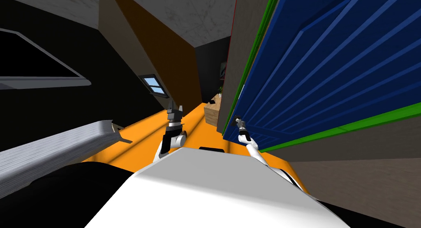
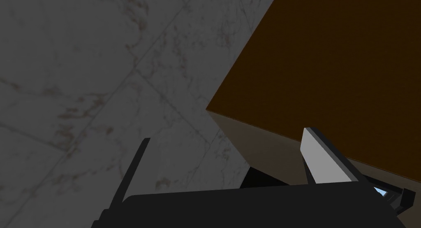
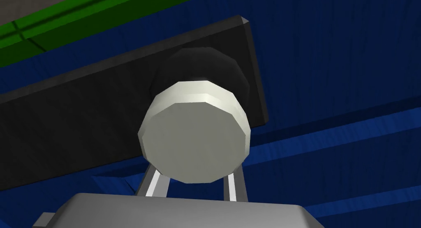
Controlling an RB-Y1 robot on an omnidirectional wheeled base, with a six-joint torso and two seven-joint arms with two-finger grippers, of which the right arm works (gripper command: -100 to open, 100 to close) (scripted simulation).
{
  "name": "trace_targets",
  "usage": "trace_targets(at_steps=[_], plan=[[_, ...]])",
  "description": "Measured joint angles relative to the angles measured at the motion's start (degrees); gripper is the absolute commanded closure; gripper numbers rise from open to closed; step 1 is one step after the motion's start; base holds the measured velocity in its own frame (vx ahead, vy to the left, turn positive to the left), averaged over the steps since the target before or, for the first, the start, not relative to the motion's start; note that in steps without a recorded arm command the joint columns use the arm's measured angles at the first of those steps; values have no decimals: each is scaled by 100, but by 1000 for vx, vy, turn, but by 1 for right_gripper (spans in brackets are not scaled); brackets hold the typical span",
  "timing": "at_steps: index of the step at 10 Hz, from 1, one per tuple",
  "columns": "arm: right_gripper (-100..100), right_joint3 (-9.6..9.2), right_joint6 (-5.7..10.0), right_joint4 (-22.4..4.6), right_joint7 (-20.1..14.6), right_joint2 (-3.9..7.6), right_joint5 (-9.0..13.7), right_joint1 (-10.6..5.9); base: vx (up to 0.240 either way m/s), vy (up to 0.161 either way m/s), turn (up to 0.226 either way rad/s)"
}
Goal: Pull the door open
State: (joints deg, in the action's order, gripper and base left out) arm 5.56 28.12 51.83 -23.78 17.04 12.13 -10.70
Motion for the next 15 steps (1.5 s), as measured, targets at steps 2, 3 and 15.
trace_targets(at_steps=[2, 3, 15], plan=[[100, -26, -20, -51, -240, 20, 161, -50, -68, -34, 81], [100, -41, -23, -87, -355, 28, 218, -82, -65, -17, 92], [-100, -232, 106, -853, -2091, 43, 1281, -548, -76, -26, 68]])
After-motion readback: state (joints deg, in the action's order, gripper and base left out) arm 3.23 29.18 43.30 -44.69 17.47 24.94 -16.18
